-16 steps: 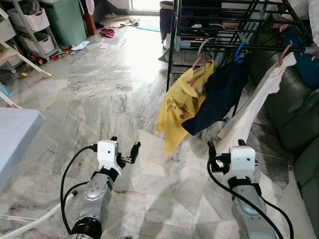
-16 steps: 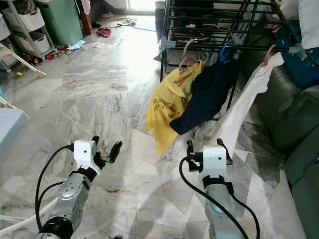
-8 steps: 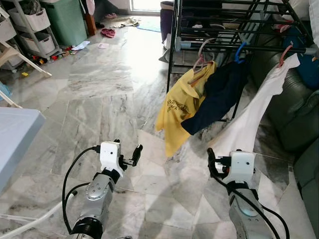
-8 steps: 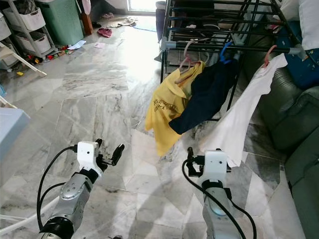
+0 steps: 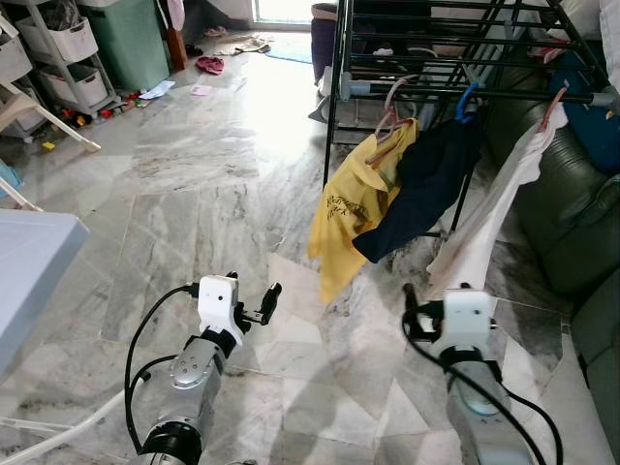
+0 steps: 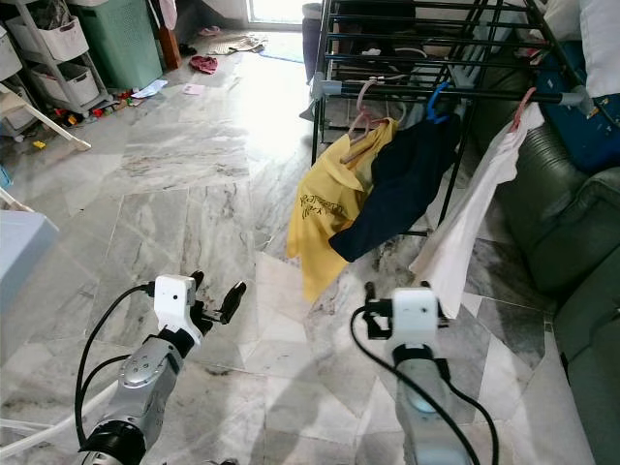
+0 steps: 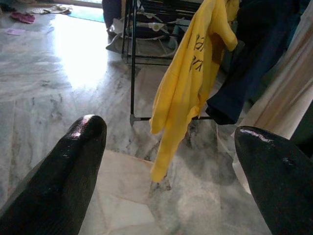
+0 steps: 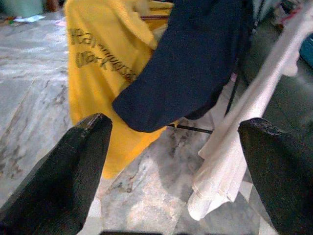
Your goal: Hang hanger
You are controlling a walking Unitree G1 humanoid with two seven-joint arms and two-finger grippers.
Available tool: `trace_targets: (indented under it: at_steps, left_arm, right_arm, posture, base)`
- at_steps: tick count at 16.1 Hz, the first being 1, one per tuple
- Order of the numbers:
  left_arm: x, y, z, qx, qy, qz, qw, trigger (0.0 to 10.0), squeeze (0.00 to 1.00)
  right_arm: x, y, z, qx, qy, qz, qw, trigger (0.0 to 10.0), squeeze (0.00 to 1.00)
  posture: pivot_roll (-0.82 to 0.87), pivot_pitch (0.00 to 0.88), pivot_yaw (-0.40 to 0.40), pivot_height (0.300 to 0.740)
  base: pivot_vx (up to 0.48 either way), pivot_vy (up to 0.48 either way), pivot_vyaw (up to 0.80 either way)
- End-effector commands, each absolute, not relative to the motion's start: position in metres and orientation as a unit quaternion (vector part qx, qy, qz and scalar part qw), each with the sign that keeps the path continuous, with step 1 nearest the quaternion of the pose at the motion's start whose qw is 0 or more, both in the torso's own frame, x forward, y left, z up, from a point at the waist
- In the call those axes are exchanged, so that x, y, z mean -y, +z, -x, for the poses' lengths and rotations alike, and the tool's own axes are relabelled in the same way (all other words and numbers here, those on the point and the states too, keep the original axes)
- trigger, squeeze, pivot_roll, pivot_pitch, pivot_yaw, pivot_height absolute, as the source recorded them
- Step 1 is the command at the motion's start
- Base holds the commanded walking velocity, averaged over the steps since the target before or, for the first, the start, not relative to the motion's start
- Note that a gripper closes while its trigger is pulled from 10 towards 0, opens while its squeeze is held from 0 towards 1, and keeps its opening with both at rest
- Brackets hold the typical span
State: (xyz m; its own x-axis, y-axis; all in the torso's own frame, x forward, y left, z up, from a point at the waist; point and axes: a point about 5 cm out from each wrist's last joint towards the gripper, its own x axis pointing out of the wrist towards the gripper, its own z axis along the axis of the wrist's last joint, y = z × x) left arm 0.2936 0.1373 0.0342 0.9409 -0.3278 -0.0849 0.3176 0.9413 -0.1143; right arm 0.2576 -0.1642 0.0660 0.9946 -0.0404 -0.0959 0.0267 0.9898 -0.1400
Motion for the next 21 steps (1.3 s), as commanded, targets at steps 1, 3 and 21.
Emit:
trace_targets:
  at_steps: [1,3,21]
  left_arm:
    - [-0.1353,0.0322,-0.2935,-0.06,-0.17,0.049,0.982,10.0,0.0]
    - [-0.1336,0.035,-0.2966,-0.055,-0.174,0.051,0.982,10.0,0.0]
    - [-0.1333,0.0325,-0.2944,-0.058,-0.182,0.055,0.98,10.0,0.0]
  right_arm:
    - [0.1629,0.0666,-0.2583,-0.049,-0.009,0.077,0.996,10.0,0.0]
    - [0.1657,0.0645,-0.2595,-0.058,-0.007,0.086,0.995,10.0,0.0]
    - [0.1616,0.0645,-0.2575,-0.055,0.013,0.06,0.997,10.0,0.0]
  posture:
    - [-0.2,0.059,0.026,0.74]
    - [-0.2,0.064,0.023,0.74]
    - [-0.2,0.08,0.027,0.74]
  base:
    - [0.0,0.0,0.0]
    - [0.0,0.0,0.0]
    - [0.0,0.212,0.0]
